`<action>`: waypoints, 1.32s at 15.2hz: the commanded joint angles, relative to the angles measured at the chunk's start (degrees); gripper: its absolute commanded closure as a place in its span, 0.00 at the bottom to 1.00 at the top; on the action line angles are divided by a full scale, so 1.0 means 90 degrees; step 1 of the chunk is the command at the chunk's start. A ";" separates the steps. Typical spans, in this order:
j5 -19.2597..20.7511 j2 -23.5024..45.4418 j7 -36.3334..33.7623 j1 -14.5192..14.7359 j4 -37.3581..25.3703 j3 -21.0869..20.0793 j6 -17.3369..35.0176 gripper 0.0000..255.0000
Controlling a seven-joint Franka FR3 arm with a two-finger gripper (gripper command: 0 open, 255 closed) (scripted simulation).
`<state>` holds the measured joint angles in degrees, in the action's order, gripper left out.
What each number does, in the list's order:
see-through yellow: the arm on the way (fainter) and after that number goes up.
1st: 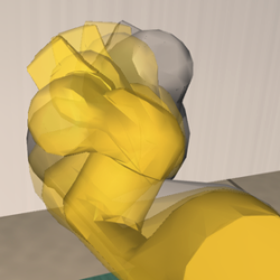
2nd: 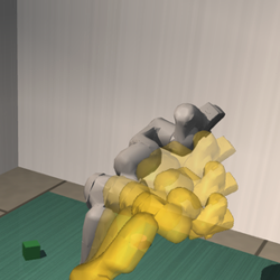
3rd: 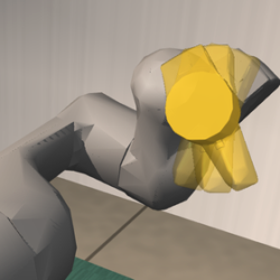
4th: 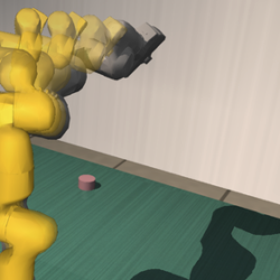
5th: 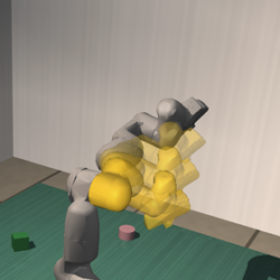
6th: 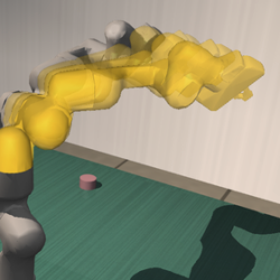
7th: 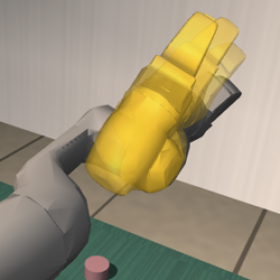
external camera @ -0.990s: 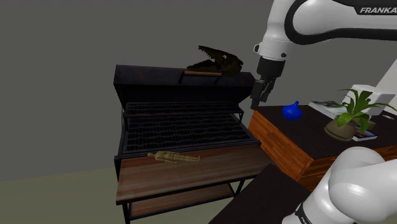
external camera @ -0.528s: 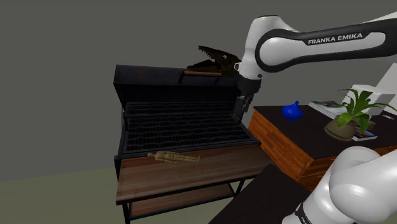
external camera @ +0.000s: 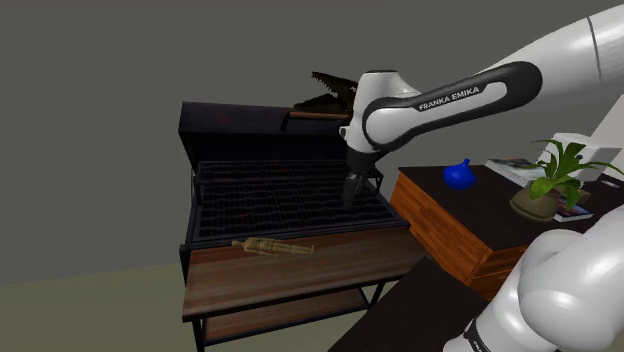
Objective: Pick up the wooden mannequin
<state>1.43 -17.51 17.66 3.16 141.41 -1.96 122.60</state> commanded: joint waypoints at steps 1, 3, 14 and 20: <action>0.0026 0.0512 0.0153 0.0036 -0.0111 -0.0005 0.0427 0.00; 0.0055 0.0994 0.0303 0.0064 -0.0229 -0.0010 0.0805 0.00; 0.0326 0.3729 0.0992 0.0190 -0.1462 -0.0127 0.2373 0.00; 0.0561 0.5208 0.1284 0.0299 -0.2513 -0.0187 0.2829 0.00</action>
<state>6.11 26.88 28.82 5.58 121.03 -3.53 147.77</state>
